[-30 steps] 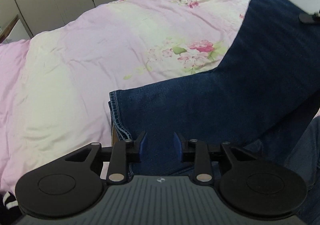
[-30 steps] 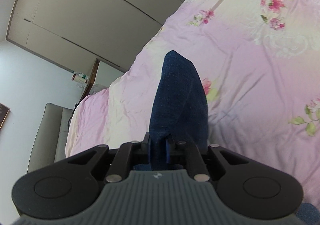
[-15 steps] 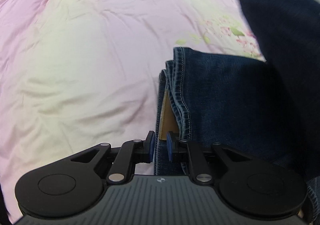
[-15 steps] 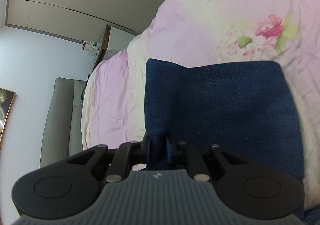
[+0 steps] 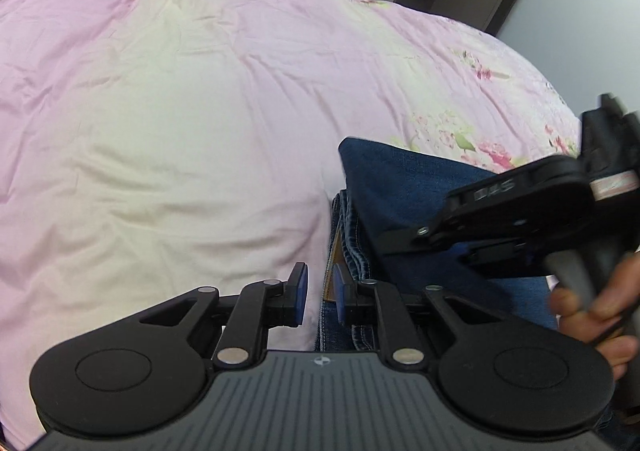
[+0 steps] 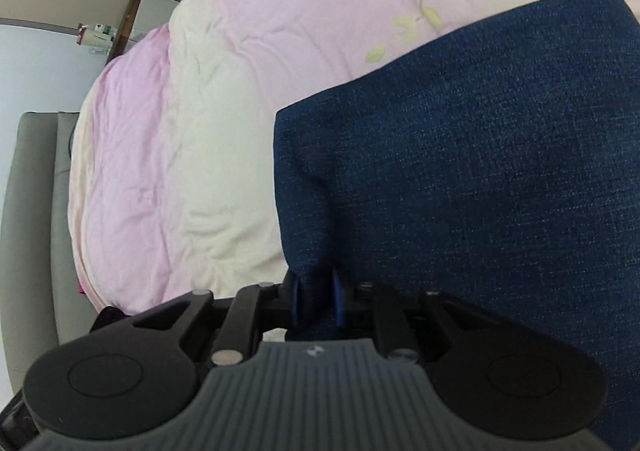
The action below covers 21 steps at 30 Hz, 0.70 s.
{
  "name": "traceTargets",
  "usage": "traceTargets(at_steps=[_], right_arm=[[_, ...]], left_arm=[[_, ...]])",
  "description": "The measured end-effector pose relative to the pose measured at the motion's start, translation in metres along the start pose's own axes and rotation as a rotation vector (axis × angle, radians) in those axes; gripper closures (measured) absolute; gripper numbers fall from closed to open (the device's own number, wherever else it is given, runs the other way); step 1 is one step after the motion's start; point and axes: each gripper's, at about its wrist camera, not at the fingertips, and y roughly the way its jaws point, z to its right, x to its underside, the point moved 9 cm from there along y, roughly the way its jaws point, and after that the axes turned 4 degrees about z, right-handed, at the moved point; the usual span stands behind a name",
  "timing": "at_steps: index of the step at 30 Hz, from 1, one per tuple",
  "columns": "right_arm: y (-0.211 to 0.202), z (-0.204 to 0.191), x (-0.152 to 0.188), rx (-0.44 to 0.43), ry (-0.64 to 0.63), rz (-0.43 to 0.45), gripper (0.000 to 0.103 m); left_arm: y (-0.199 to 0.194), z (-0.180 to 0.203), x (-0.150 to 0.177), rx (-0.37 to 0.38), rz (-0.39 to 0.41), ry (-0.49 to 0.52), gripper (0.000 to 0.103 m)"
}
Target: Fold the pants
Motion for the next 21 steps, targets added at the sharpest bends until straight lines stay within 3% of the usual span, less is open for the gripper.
traceTargets(at_steps=[4, 9, 12, 14, 19, 20, 21], right_arm=[[0.018, 0.001, 0.005, 0.030, -0.056, -0.011, 0.082], [-0.007, -0.014, 0.013, -0.005, -0.179, 0.010, 0.079], [-0.044, -0.018, 0.013, -0.022, -0.265, 0.091, 0.073], [-0.069, -0.008, 0.015, -0.045, -0.273, 0.132, 0.073], [-0.115, 0.046, 0.022, -0.047, -0.194, 0.199, 0.071], [-0.121, 0.057, 0.026, -0.034, -0.191, 0.210, 0.071], [-0.127, 0.068, 0.030, -0.012, -0.199, 0.227, 0.071]], left_arm=[[-0.013, 0.000, 0.001, 0.004, 0.013, -0.033, 0.079], [-0.034, 0.008, 0.008, 0.080, 0.027, -0.118, 0.045], [-0.038, 0.019, 0.015, 0.155, 0.025, -0.162, 0.026], [-0.030, 0.024, 0.022, 0.164, 0.007, -0.168, 0.020], [-0.002, 0.026, 0.040, 0.158, -0.063, -0.228, 0.021], [0.000, 0.027, 0.041, 0.165, -0.063, -0.232, 0.028], [0.000, 0.028, 0.043, 0.154, -0.065, -0.225, 0.052]])
